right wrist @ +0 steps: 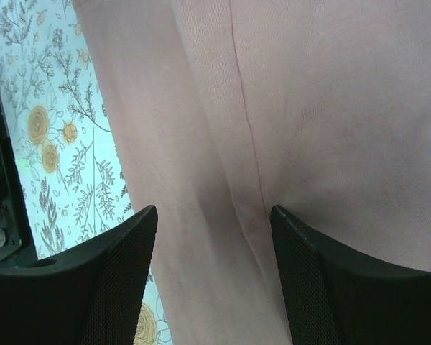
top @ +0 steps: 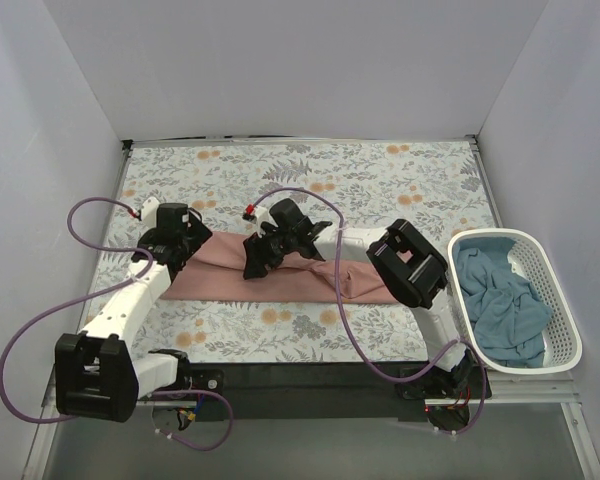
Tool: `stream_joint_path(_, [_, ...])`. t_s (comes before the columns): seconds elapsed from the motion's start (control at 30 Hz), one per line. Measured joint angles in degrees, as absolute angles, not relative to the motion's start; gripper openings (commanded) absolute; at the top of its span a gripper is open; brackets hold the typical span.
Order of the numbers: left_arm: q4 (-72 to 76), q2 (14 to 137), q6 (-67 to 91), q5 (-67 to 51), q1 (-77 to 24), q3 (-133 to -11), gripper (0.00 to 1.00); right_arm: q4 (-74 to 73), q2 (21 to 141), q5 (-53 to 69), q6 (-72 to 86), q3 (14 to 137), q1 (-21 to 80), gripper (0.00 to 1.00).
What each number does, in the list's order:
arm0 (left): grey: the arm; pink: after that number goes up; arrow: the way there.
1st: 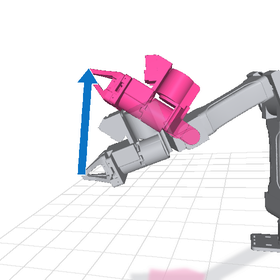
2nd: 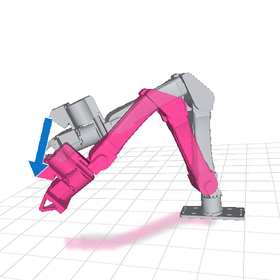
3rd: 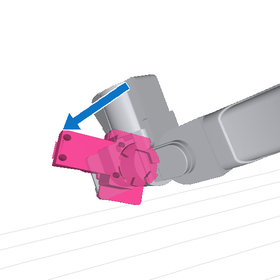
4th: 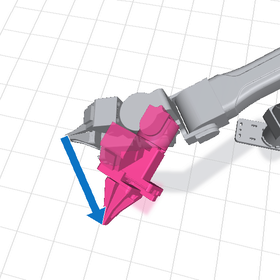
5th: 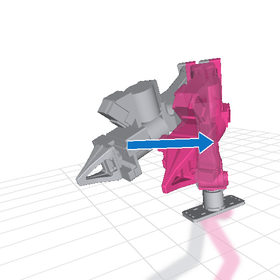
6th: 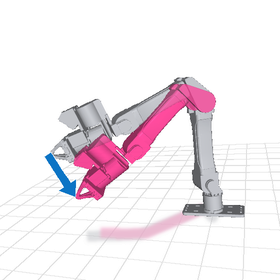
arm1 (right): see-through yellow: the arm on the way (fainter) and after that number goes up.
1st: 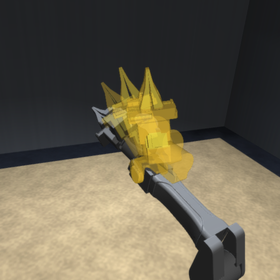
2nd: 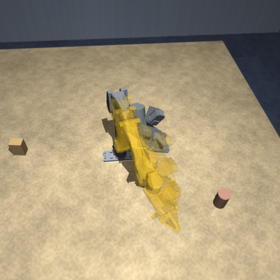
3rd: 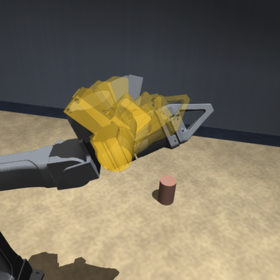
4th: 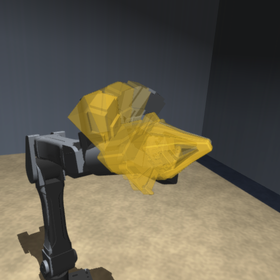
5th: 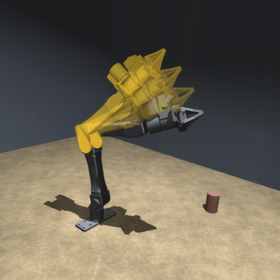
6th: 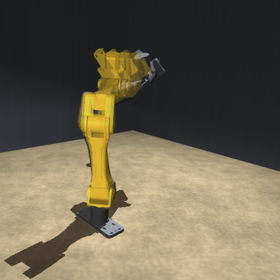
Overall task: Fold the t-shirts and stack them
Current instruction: Fold the tshirt
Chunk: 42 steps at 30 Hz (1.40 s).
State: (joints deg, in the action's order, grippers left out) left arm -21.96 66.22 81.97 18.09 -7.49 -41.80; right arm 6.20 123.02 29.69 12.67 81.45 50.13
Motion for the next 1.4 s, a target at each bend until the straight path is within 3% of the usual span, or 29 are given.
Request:
stream_joint_path(0.17, [-19.68, 70.48, 84.77, 16.43, -7.25, -45.10, 0.60, 6.13, 121.40, 27.70, 11.55, 80.07, 50.28, 0.71])
stream_joint_path(0.3, [-17.45, 75.40, 86.43, 15.38, -7.22, -45.17, 0.40, 6.07, 119.87, 26.94, 10.87, 79.90, 50.28, 0.71])
stream_joint_path(0.43, [-15.57, 79.70, 87.57, 14.76, -5.98, -44.36, 0.30, 6.17, 119.20, 26.87, 10.39, 79.57, 50.28, 0.71])
stream_joint_path(0.83, [-13.72, 80.29, 91.81, 13.45, 1.32, -36.10, 0.28, 6.04, 107.26, 21.34, 10.52, 64.99, 48.71, 0.70])
stream_joint_path(0.97, [-16.21, 79.88, 92.03, 13.96, 3.27, -36.71, 0.38, 5.67, 97.19, 18.11, 11.62, 57.10, 44.56, 0.70])
stream_joint_path(1.1, [-19.11, 76.05, 89.86, 15.25, 3.70, -37.43, 0.64, 3.09, 86.35, 13.32, 12.91, 50.92, 37.85, 0.70])
stream_joint_path(1.17, [-19.51, 73.21, 88.27, 15.38, 3.64, -37.95, 0.70, 0.54, 82.19, 10.15, 13.41, 49.10, 34.87, 0.69])
stream_joint_path(1.27, [-19.42, 69.56, 85.25, 14.48, 2.50, -39.33, 0.76, -3.22, 78.24, 5.32, 13.63, 47.13, 32.21, 0.67])
stream_joint_path(1.4, [-18.94, 68.18, 82.06, 13.67, -6.96, -40.75, 0.78, -8.01, 76.99, 1.41, 13.10, 46.04, 30.35, 0.63])
